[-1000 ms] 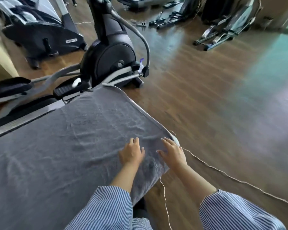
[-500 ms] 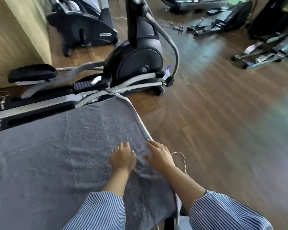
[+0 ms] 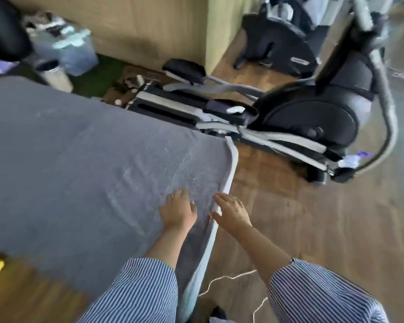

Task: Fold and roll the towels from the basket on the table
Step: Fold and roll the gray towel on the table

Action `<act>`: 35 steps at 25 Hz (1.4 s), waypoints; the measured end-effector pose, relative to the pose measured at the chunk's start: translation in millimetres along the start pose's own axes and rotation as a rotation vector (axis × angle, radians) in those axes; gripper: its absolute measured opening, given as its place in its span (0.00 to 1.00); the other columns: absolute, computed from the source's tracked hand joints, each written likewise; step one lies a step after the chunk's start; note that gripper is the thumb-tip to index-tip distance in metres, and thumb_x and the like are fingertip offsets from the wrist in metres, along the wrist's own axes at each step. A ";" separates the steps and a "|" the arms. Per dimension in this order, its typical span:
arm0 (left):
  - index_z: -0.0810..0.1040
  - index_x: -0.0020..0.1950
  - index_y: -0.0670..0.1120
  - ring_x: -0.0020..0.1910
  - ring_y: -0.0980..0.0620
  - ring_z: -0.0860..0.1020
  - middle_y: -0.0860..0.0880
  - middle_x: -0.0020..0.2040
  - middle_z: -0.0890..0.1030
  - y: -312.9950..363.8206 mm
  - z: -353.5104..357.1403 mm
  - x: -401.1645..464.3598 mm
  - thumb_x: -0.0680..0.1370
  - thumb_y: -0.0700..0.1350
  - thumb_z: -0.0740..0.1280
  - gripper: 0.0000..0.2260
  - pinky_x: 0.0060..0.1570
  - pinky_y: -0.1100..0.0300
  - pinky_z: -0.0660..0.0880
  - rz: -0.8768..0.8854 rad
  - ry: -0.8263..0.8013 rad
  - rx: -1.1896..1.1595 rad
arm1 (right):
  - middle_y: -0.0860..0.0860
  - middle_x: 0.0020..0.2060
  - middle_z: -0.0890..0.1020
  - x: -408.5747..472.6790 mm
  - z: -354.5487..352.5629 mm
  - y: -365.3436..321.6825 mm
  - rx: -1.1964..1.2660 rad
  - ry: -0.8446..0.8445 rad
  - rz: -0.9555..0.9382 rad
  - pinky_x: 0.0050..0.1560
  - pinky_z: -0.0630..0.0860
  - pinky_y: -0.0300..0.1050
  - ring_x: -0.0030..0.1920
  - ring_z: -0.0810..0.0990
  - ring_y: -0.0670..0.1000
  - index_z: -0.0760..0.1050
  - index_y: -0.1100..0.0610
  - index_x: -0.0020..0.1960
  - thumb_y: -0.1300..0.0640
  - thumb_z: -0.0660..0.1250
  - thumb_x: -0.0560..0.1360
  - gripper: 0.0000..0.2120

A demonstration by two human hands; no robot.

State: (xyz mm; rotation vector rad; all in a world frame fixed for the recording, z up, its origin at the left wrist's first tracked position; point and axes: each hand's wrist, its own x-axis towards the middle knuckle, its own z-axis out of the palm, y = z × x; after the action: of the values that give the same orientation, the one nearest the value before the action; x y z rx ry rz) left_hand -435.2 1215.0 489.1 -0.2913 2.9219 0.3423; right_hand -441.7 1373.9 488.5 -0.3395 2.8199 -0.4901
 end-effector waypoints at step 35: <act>0.77 0.42 0.53 0.41 0.51 0.79 0.56 0.40 0.78 62.8 83.3 -142.7 0.71 0.68 0.60 0.19 0.36 0.55 0.72 -0.860 0.247 -0.107 | 0.52 0.40 0.76 280.1 -68.3 117.1 -0.121 -0.378 -1.038 0.40 0.74 0.49 0.39 0.77 0.55 0.76 0.60 0.44 0.57 0.67 0.74 0.06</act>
State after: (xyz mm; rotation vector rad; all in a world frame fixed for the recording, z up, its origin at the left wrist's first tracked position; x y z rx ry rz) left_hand -297.9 1319.9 451.7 -1.6113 2.6566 0.3267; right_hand -746.1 1425.8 449.5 -1.7244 2.1117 -0.3657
